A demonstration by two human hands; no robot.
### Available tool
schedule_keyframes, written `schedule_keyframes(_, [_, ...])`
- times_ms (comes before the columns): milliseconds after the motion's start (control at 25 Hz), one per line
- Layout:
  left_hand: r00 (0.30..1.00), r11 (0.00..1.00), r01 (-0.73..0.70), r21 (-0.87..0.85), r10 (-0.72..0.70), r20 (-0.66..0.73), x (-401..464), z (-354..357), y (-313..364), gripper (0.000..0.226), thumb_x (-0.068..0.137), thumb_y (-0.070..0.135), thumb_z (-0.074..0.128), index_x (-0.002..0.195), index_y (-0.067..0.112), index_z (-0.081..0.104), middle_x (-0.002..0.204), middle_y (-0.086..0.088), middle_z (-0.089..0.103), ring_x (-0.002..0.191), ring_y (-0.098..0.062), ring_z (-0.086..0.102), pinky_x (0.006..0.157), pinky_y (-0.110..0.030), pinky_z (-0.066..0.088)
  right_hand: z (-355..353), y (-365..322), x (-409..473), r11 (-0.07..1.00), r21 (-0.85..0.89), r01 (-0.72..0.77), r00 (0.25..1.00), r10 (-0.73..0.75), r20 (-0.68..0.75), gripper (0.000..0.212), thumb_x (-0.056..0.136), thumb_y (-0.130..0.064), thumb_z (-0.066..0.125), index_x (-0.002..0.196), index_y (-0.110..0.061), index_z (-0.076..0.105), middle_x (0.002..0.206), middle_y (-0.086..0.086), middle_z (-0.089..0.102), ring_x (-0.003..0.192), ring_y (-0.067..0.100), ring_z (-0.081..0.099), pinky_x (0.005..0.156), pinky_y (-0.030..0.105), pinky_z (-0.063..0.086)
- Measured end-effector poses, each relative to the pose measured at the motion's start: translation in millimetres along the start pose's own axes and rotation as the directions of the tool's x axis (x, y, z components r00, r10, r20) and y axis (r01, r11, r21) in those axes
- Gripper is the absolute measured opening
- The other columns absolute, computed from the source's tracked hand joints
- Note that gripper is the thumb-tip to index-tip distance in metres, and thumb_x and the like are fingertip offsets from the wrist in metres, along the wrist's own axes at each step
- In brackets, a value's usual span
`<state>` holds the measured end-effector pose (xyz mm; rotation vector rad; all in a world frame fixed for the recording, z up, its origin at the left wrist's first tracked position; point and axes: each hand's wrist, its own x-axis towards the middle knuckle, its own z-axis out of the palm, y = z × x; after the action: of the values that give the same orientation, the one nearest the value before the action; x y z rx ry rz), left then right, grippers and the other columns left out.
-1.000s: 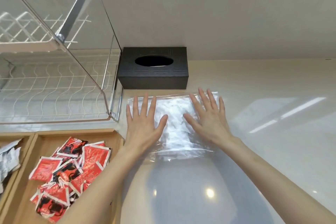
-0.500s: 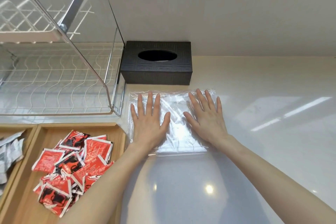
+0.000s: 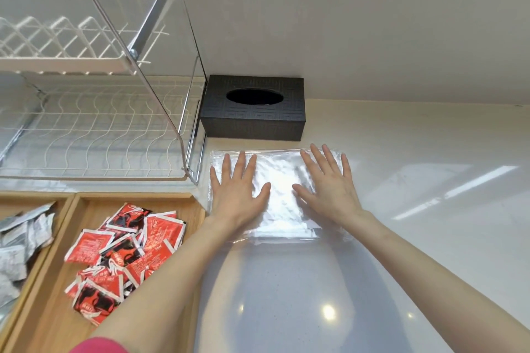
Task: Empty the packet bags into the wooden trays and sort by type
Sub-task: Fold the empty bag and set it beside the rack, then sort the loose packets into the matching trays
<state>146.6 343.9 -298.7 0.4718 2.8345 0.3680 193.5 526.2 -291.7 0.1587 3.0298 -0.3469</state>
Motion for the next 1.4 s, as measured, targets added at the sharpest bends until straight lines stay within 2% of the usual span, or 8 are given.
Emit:
schedule_keyframes(280, [0.992, 0.999, -0.028, -0.019, 0.026, -0.122, -36, -33, -2, 0.072, 0.077, 0.056, 0.017, 0.143, 0.027, 0.015, 0.156, -0.001, 0.009, 0.143, -0.025, -0.006, 0.113, -0.047, -0.008, -31, -38, -29, 0.996, 0.089, 0.031, 0.997, -0.024, -0.077, 0.061, 0.092, -0.042, 0.037, 0.144, -0.023, 0.012, 0.157, 0.001, 0.009, 0.144, 0.016, -0.001, 0.115, 0.039, -0.008])
schedule_keyframes(680, [0.959, 0.997, -0.050, -0.061, 0.031, -0.281, -173, -65, -69, 0.081, 0.070, 0.061, 0.008, 0.141, 0.025, 0.023, 0.154, -0.003, 0.019, 0.143, -0.024, 0.007, 0.114, -0.046, 0.000, -22, -144, -135, 0.954, 0.258, 0.155, 0.985, -0.129, -0.113, 0.061, 0.090, -0.038, 0.044, 0.143, -0.028, 0.016, 0.156, -0.004, 0.011, 0.144, 0.013, 0.001, 0.116, 0.034, -0.003])
schedule_keyframes(840, [0.935, 0.989, -0.055, -0.136, 0.003, -0.356, -226, -59, -98, 0.070, 0.076, 0.055, 0.023, 0.136, 0.020, 0.036, 0.145, -0.007, 0.039, 0.136, -0.026, 0.029, 0.111, -0.044, 0.020, -3, -179, -179, 0.920, 0.340, 0.195, 0.976, -0.147, -0.162, 0.060, 0.085, -0.047, 0.041, 0.140, -0.024, 0.029, 0.152, -0.003, 0.027, 0.141, 0.013, 0.018, 0.113, 0.025, 0.007])
schedule_keyframes(920, [0.906, 0.985, -0.075, -0.156, 0.002, -0.424, -250, -49, -112, 0.057, 0.078, 0.046, 0.035, 0.125, 0.018, 0.048, 0.129, -0.007, 0.054, 0.123, -0.023, 0.044, 0.100, -0.041, 0.035, 10, -193, -200, 0.901, 0.379, 0.212, 0.972, -0.153, -0.180, 0.061, 0.079, -0.049, 0.038, 0.135, -0.023, 0.039, 0.144, -0.001, 0.040, 0.134, 0.010, 0.030, 0.108, 0.017, 0.015])
schedule_keyframes(1000, [0.888, 0.978, -0.080, -0.192, -0.018, -0.460, -271, -35, -124, 0.044, 0.078, 0.040, 0.041, 0.114, 0.019, 0.055, 0.112, -0.005, 0.061, 0.108, -0.017, 0.048, 0.087, -0.036, 0.040, 26, -205, -217, 0.882, 0.424, 0.205, 0.972, -0.133, -0.192, 0.053, 0.079, -0.042, 0.043, 0.126, -0.019, 0.049, 0.131, 0.001, 0.053, 0.120, 0.006, 0.038, 0.101, 0.013, 0.023])
schedule_keyframes(1200, [0.947, 0.962, -0.057, -0.268, -0.033, -0.319, -302, -4, -142, 0.038, 0.078, 0.042, 0.039, 0.100, 0.020, 0.061, 0.093, 0.003, 0.064, 0.088, -0.021, 0.060, 0.072, -0.030, 0.038, 60, -223, -248, 0.886, 0.440, 0.143, 0.989, -0.117, -0.087, 0.043, 0.075, -0.040, 0.046, 0.113, -0.020, 0.056, 0.109, -0.001, 0.058, 0.102, 0.013, 0.050, 0.089, 0.020, 0.038])
schedule_keyframes(1280, [0.971, 0.970, -0.025, -0.244, -0.035, -0.236, -304, 8, -144, 0.044, 0.077, 0.045, 0.037, 0.099, 0.018, 0.063, 0.092, 0.001, 0.066, 0.090, -0.023, 0.061, 0.072, -0.031, 0.037, 71, -226, -254, 0.906, 0.406, 0.122, 0.992, -0.122, -0.025, 0.045, 0.073, -0.042, 0.046, 0.111, -0.021, 0.056, 0.105, 0.000, 0.058, 0.099, 0.017, 0.052, 0.086, 0.025, 0.042])
schedule_keyframes(1400, [0.987, 0.976, 0.031, -0.213, -0.063, -0.146, -303, 18, -145, 0.043, 0.080, 0.040, 0.051, 0.114, 0.015, 0.058, 0.104, -0.004, 0.061, 0.103, -0.026, 0.056, 0.078, -0.035, 0.038, 83, -227, -257, 0.929, 0.357, 0.097, 0.994, -0.109, 0.014, 0.045, 0.070, -0.043, 0.046, 0.106, -0.020, 0.058, 0.100, 0.000, 0.058, 0.093, 0.017, 0.050, 0.081, 0.032, 0.047])
